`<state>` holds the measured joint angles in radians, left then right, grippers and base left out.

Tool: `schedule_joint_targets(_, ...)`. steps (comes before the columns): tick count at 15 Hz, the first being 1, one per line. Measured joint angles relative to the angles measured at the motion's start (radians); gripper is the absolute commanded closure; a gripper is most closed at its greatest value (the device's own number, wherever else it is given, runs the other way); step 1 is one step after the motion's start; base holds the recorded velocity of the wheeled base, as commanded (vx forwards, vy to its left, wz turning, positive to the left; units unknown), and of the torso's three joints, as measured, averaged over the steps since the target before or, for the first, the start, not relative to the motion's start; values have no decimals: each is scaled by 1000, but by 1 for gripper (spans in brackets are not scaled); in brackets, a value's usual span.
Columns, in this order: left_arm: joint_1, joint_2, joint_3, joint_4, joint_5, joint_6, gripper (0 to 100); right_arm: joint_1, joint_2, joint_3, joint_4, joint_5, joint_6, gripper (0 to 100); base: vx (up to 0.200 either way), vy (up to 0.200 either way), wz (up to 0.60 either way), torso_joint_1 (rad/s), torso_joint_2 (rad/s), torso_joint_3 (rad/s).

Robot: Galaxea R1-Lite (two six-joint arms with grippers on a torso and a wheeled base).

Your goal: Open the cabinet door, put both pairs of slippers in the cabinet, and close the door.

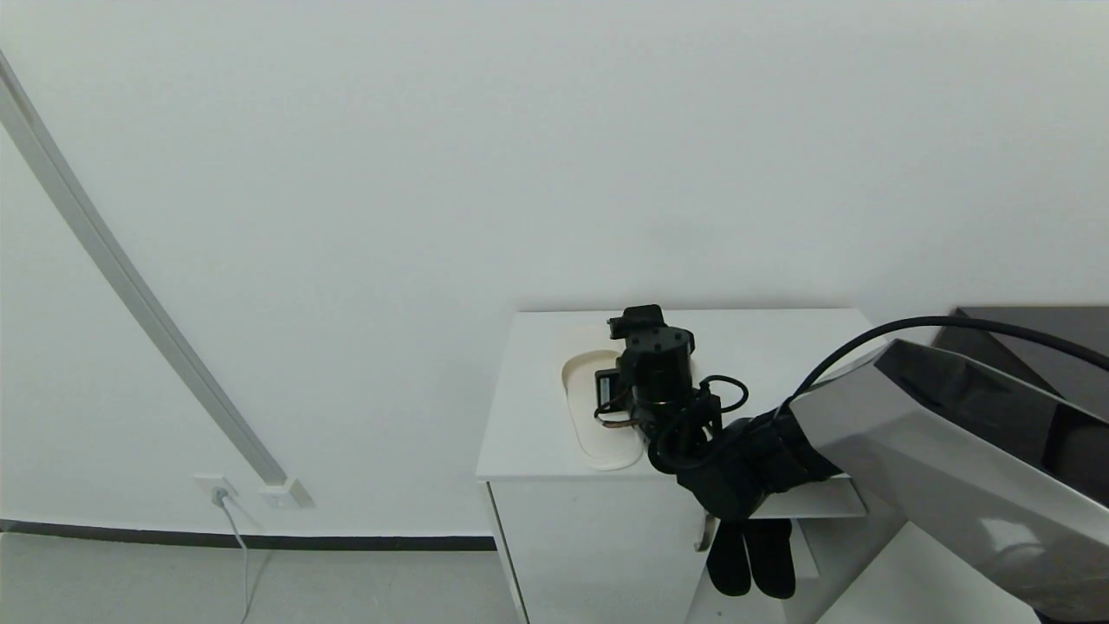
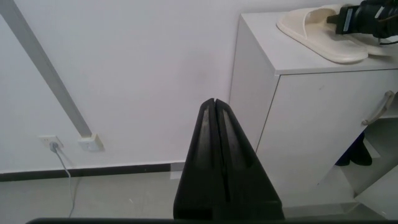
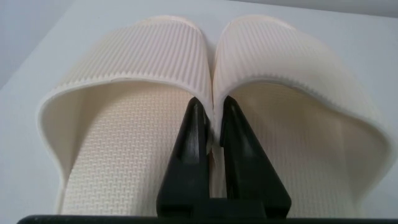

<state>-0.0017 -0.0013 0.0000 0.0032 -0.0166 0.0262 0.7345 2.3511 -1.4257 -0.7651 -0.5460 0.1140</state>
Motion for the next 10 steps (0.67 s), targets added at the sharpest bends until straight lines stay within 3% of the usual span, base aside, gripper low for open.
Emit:
schedule_joint_targets(5,0,0,0,0,0,0,100,0,-74,86,-14,67,1,100,0,0,0,0,0,0)
schedule_joint_targets(10,0,0,0,0,0,0,100,13,-342,398,-19,192,0,100,0,0,0,0,0,0)
